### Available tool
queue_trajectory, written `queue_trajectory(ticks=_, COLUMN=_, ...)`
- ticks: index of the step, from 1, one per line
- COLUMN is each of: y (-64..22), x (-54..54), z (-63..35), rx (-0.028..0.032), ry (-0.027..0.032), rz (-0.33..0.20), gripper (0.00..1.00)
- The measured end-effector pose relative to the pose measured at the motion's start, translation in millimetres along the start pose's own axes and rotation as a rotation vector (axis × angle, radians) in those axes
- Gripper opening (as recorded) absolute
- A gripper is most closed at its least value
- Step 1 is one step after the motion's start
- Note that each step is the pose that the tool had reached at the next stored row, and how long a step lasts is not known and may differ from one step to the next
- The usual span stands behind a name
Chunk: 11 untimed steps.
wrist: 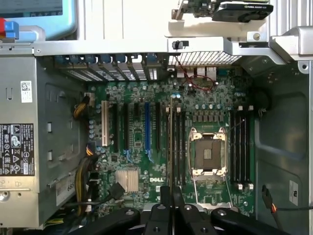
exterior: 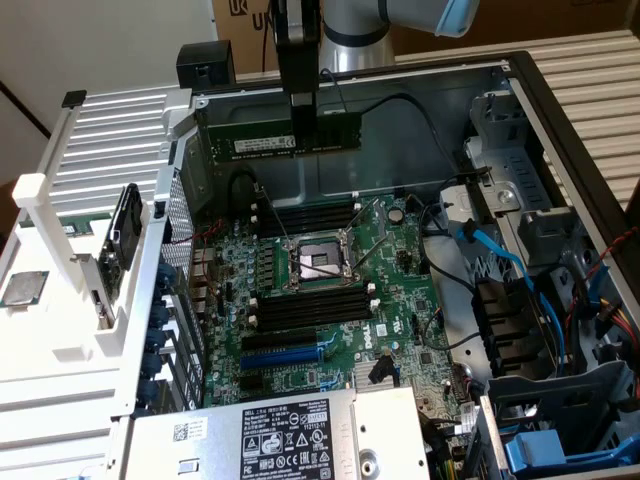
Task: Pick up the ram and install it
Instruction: 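Pick up the ram and move it above insertion slot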
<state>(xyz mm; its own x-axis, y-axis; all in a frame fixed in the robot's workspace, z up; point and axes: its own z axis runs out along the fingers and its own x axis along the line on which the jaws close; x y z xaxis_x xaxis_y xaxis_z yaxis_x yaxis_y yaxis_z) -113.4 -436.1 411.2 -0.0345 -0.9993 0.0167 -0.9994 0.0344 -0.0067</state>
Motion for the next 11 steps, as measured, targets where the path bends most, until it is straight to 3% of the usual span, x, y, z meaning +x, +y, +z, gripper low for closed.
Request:
queue_trajectory(ticks=4, y=-0.1, x=0.0, z=7.3, rx=0.0000, ry=0.0000, rz=-0.002, gripper=0.12)
queue_trajectory(ticks=9, y=-0.7, x=0.5, z=26.3, rx=0.0000, ry=0.0000, rz=-0.002, gripper=0.12)
queue_trajectory(ticks=11, y=-7.3, x=0.0, z=34.2, rx=0.0000, ry=0.0001, rz=-0.002, gripper=0.12)
